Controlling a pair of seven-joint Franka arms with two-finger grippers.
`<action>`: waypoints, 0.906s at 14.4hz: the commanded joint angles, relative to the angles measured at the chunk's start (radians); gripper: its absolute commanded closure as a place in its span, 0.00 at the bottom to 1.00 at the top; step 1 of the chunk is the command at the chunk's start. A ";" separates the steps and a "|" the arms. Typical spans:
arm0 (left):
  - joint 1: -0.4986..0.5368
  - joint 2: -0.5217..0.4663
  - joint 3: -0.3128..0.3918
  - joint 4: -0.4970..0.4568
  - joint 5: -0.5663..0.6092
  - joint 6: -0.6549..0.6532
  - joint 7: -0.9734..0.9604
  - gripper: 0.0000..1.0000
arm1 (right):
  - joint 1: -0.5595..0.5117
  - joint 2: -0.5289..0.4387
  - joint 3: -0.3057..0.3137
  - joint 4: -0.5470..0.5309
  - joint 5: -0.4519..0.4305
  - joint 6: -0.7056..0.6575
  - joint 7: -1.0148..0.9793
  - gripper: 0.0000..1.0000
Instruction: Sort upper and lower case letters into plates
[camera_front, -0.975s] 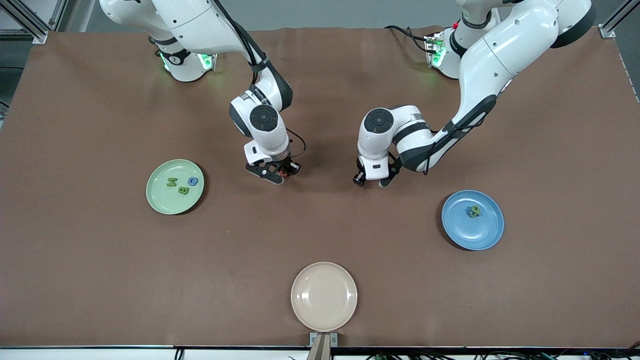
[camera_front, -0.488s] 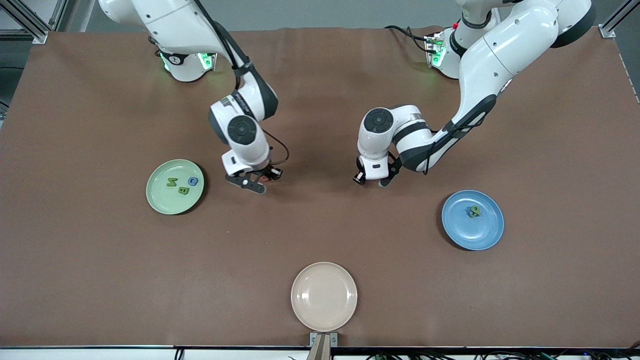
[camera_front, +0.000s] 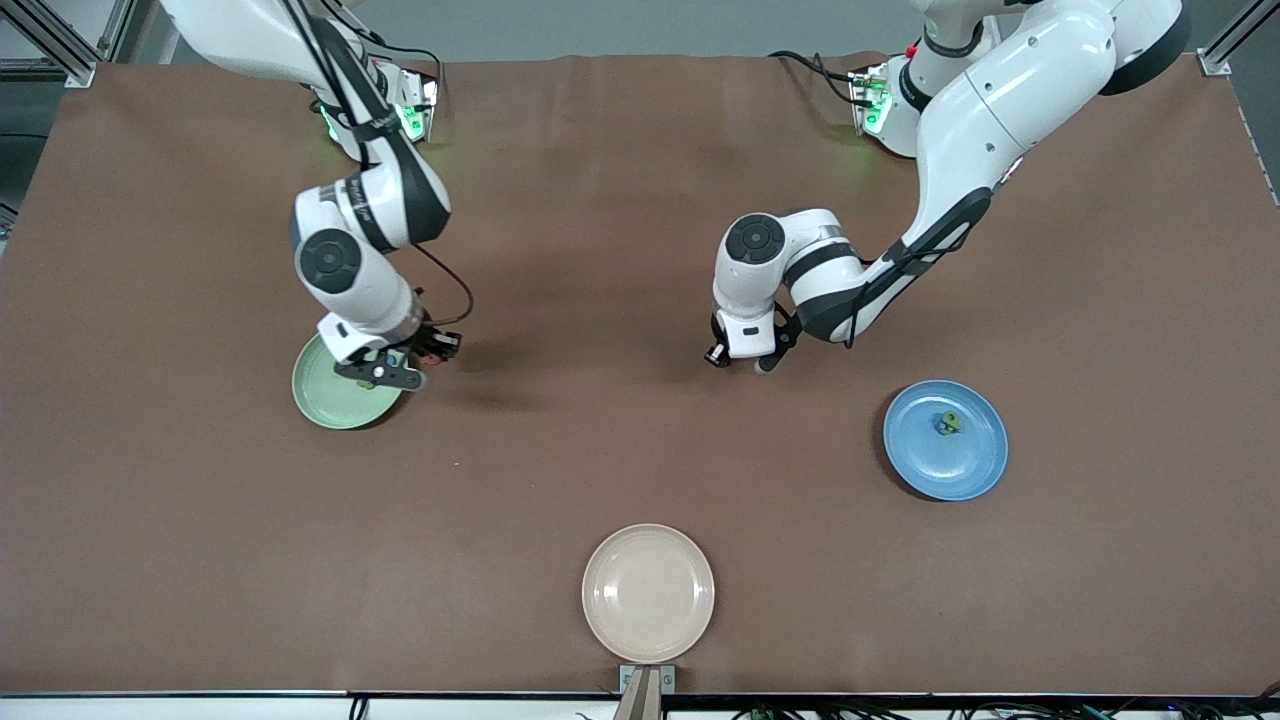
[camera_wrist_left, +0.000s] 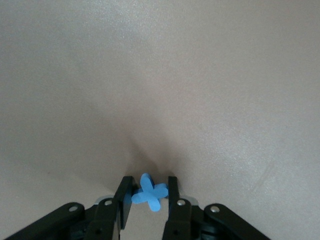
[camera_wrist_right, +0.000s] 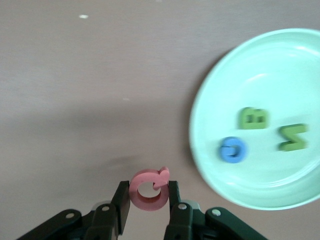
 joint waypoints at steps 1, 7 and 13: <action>0.014 -0.021 0.005 0.013 0.024 0.005 -0.005 1.00 | -0.101 -0.085 0.021 -0.104 -0.014 0.023 -0.144 1.00; 0.161 -0.139 -0.004 0.019 0.022 -0.004 0.163 1.00 | -0.220 -0.091 0.021 -0.225 -0.014 0.202 -0.314 1.00; 0.359 -0.147 -0.066 0.048 0.016 -0.028 0.350 1.00 | -0.248 -0.028 0.021 -0.233 -0.014 0.262 -0.348 1.00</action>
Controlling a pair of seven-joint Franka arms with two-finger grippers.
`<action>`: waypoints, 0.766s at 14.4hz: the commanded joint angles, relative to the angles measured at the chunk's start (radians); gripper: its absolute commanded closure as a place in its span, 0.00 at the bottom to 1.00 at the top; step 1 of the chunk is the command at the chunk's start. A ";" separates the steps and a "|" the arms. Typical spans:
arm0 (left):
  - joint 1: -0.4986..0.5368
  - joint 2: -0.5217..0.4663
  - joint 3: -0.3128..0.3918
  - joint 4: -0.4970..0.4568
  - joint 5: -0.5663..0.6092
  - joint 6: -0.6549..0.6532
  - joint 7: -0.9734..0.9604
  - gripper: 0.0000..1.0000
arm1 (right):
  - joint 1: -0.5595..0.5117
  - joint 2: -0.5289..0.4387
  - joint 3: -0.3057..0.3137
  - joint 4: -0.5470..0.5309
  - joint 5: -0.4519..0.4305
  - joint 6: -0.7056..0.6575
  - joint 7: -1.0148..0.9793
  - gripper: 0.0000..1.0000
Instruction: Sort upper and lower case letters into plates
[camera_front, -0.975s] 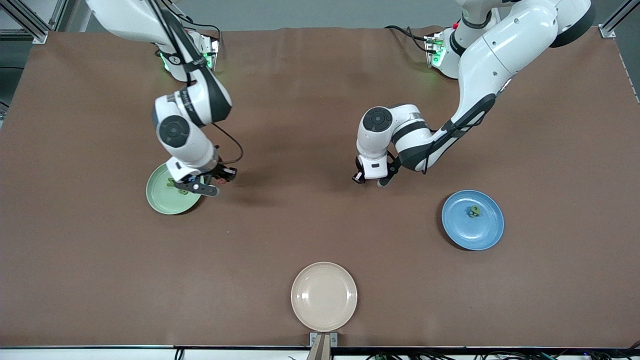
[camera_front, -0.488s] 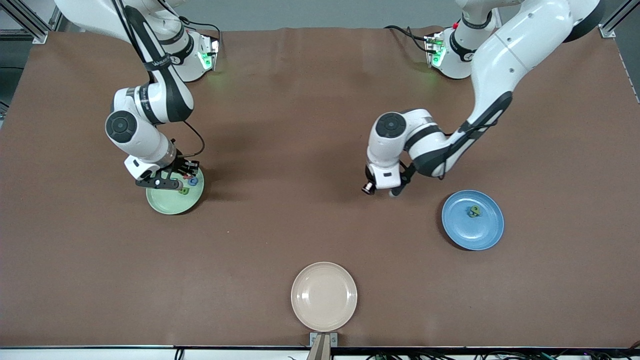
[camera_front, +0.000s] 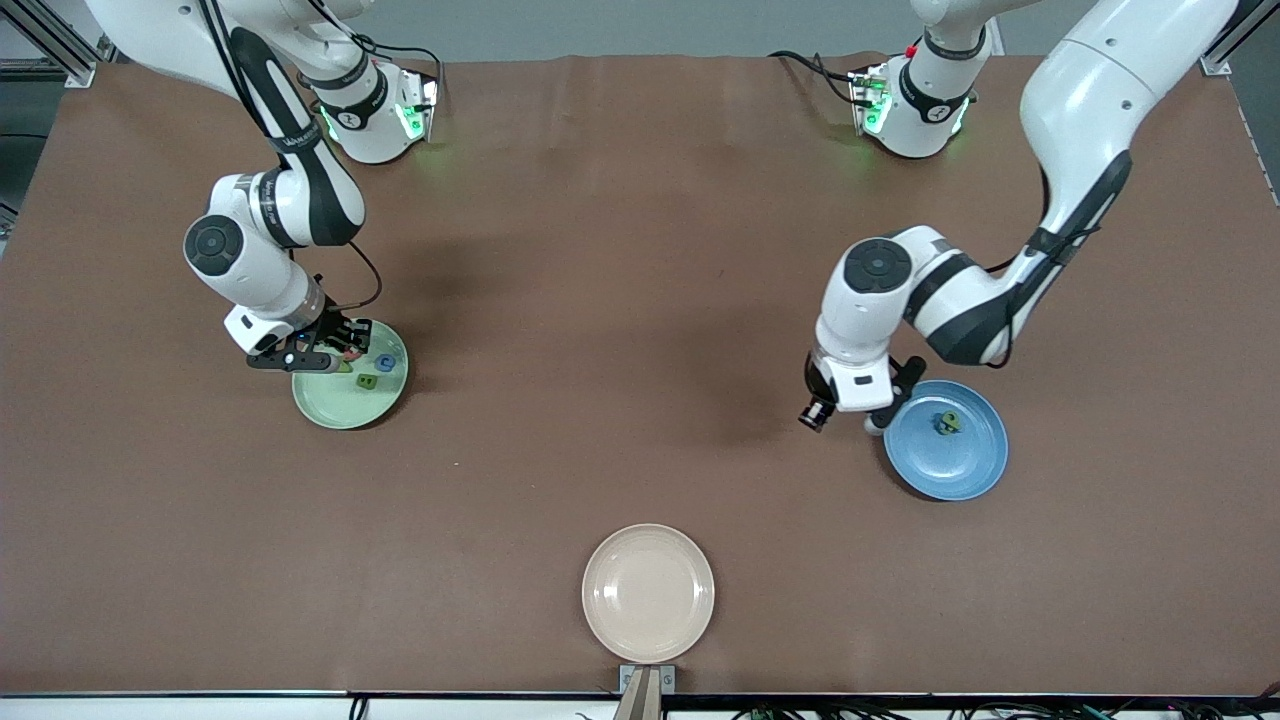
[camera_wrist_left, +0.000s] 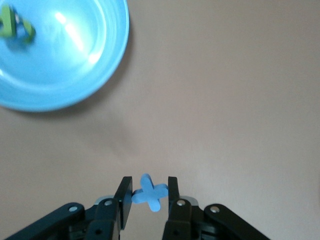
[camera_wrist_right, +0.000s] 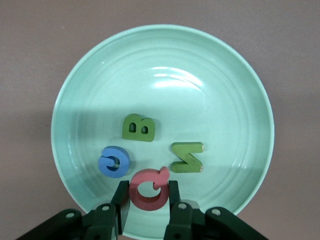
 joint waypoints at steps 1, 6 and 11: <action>0.110 -0.010 -0.038 -0.007 0.006 -0.025 0.104 1.00 | -0.023 0.017 0.019 -0.022 -0.010 0.036 -0.004 1.00; 0.255 -0.010 -0.038 -0.039 0.006 -0.050 0.325 1.00 | -0.023 0.037 0.021 -0.019 -0.008 0.034 -0.004 0.88; 0.343 0.006 -0.036 -0.091 0.006 -0.065 0.416 1.00 | -0.020 0.041 0.021 -0.018 -0.007 0.034 -0.002 0.00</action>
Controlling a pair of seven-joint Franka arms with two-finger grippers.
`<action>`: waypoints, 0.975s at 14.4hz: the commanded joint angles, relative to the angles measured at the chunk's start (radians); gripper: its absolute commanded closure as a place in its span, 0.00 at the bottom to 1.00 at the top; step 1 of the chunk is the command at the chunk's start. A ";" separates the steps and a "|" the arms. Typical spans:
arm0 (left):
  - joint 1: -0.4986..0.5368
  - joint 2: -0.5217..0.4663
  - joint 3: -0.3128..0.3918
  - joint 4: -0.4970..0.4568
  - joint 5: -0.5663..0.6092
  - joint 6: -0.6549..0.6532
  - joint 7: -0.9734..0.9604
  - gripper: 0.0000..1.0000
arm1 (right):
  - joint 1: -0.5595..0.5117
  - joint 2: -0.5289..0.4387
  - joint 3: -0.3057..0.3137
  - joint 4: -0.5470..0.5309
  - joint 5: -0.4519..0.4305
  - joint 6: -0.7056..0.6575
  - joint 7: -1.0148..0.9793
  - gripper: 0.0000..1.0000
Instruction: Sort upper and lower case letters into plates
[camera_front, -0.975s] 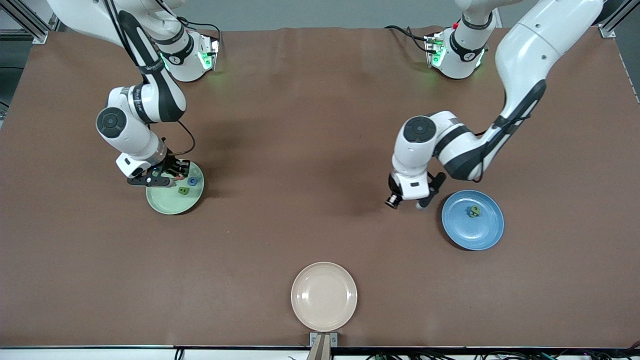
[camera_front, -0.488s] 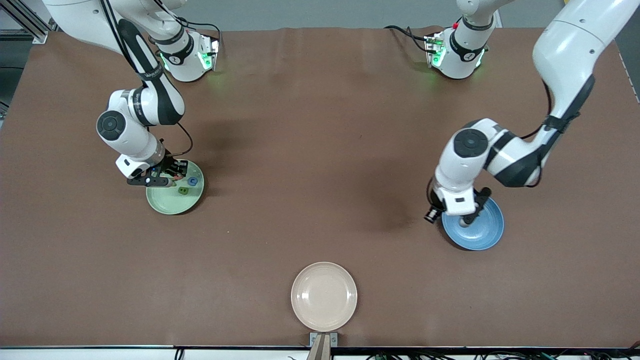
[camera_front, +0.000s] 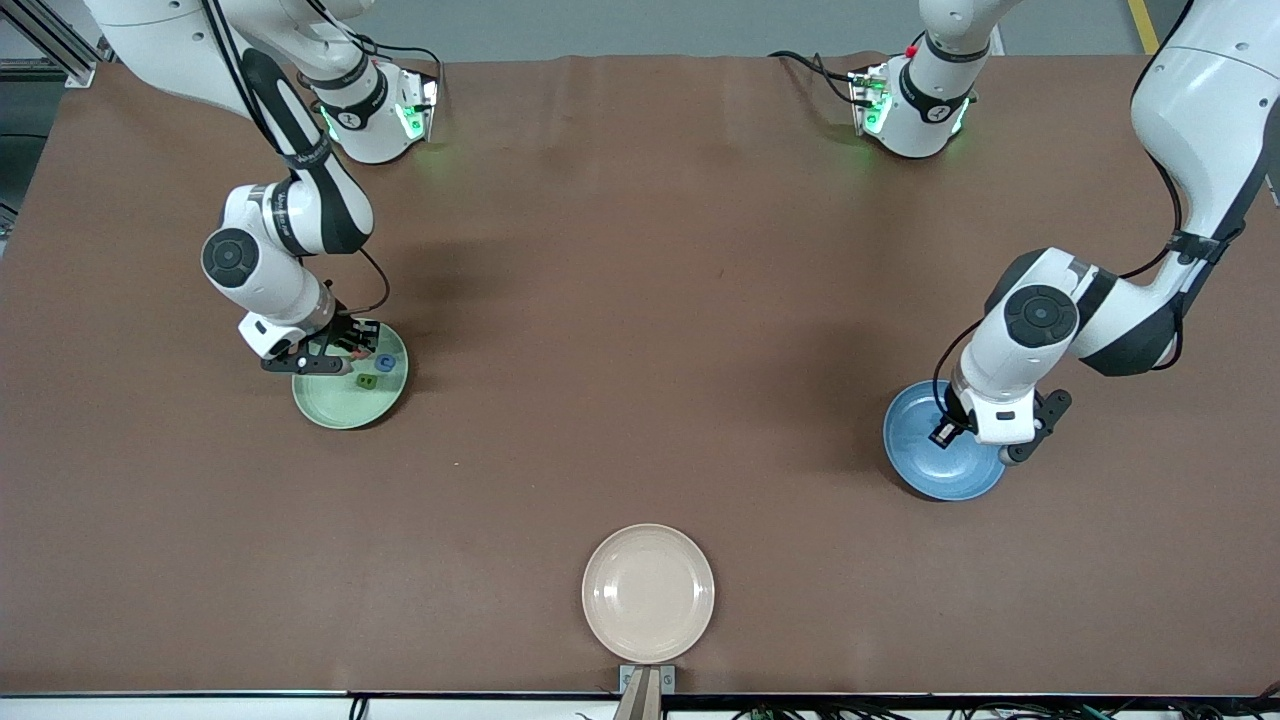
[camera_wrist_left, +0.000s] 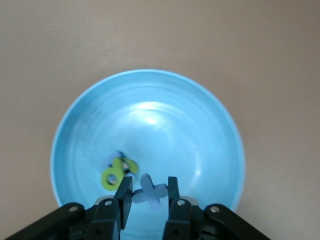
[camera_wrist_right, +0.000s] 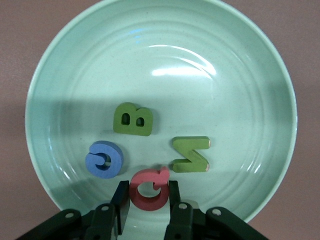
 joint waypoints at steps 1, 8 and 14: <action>0.041 0.003 -0.021 -0.033 0.006 -0.011 0.028 0.99 | -0.017 -0.012 0.017 -0.014 -0.007 0.012 -0.002 0.00; 0.053 0.005 -0.019 -0.047 0.006 -0.011 0.030 0.97 | -0.014 -0.051 0.014 0.135 -0.010 -0.199 -0.065 0.00; 0.058 0.015 -0.013 -0.047 0.006 -0.011 0.033 0.91 | -0.106 -0.055 0.008 0.536 -0.053 -0.684 -0.083 0.00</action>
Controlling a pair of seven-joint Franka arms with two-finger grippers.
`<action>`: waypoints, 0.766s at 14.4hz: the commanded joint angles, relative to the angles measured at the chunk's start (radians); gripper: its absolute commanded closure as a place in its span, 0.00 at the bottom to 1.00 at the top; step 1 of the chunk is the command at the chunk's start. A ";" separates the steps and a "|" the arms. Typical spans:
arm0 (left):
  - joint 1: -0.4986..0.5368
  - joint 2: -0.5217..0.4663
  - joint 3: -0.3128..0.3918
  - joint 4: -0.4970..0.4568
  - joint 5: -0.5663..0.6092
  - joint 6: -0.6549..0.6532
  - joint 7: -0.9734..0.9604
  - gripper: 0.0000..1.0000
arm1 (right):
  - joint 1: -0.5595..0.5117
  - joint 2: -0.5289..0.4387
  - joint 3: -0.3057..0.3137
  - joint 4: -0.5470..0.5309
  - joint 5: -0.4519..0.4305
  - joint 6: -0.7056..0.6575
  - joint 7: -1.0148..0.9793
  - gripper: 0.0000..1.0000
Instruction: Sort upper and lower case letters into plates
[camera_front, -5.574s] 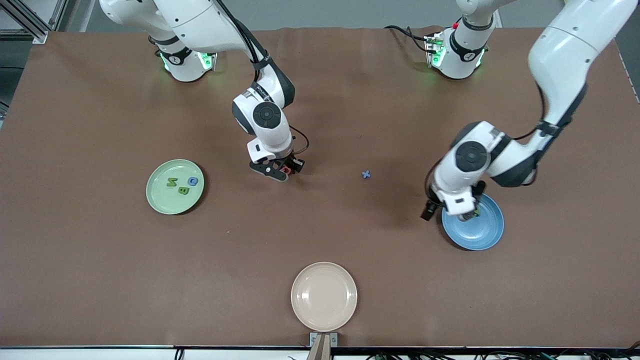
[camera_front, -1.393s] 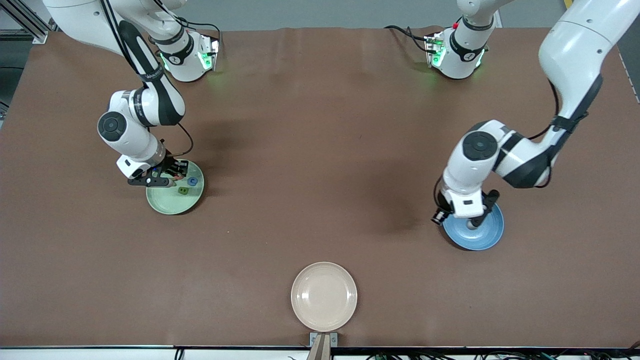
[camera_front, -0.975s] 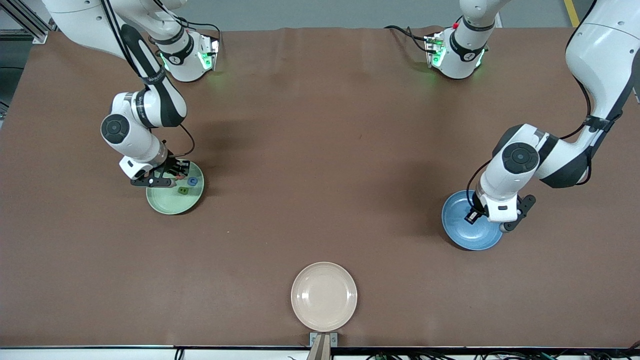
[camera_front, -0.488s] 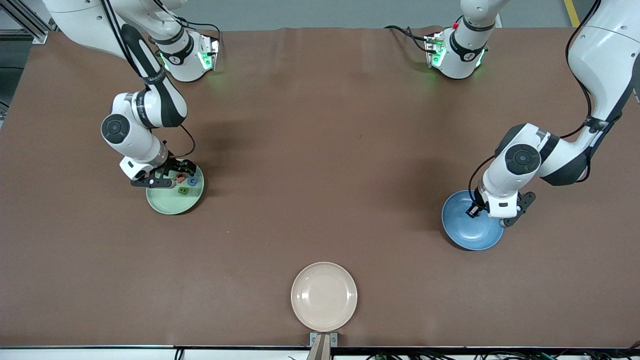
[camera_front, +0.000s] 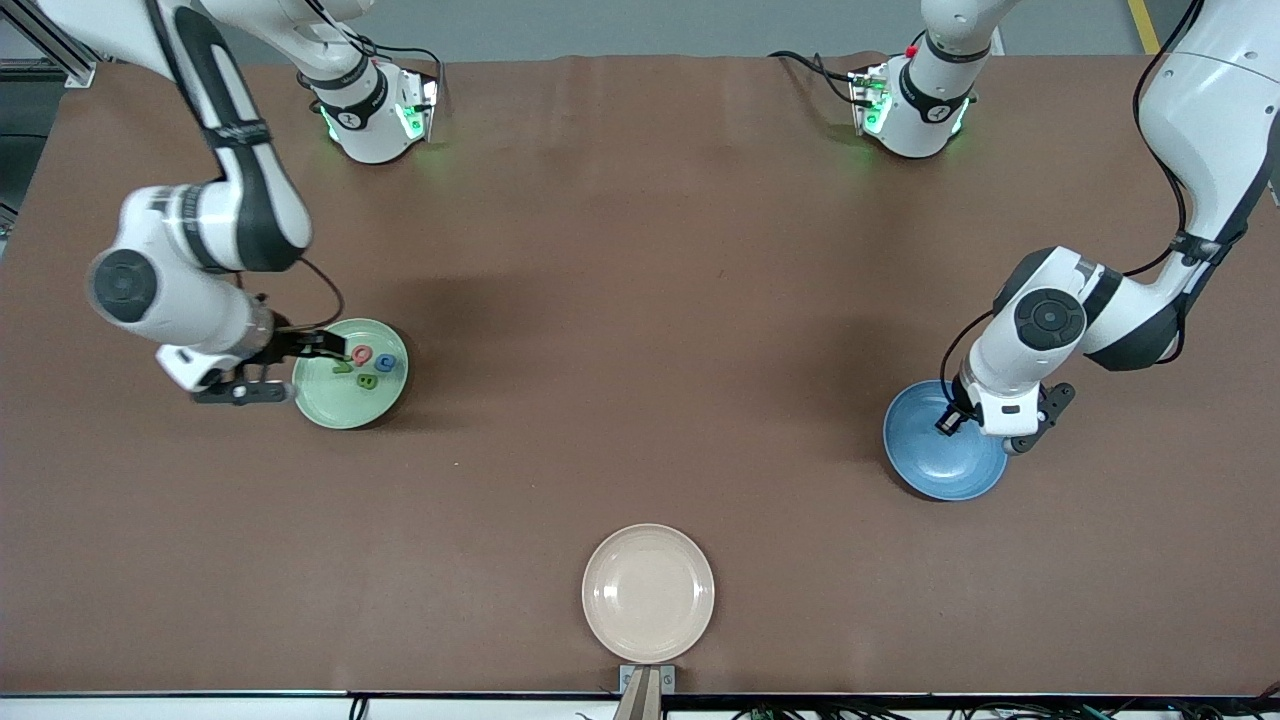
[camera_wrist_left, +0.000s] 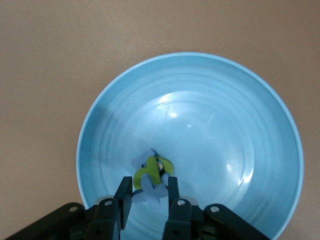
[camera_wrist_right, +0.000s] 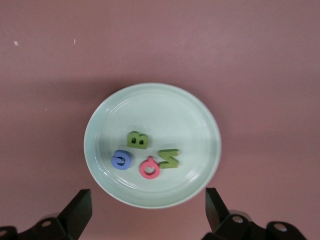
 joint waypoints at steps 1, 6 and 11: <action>0.021 0.007 -0.012 -0.001 0.006 -0.009 0.019 0.91 | -0.057 0.006 0.009 0.155 -0.036 -0.147 -0.015 0.00; 0.022 0.016 -0.012 0.000 0.008 -0.009 0.019 0.59 | -0.099 0.011 0.009 0.377 -0.044 -0.351 -0.086 0.00; 0.019 0.008 -0.010 0.008 0.012 -0.010 0.008 0.01 | -0.122 0.014 0.012 0.489 -0.035 -0.398 -0.084 0.00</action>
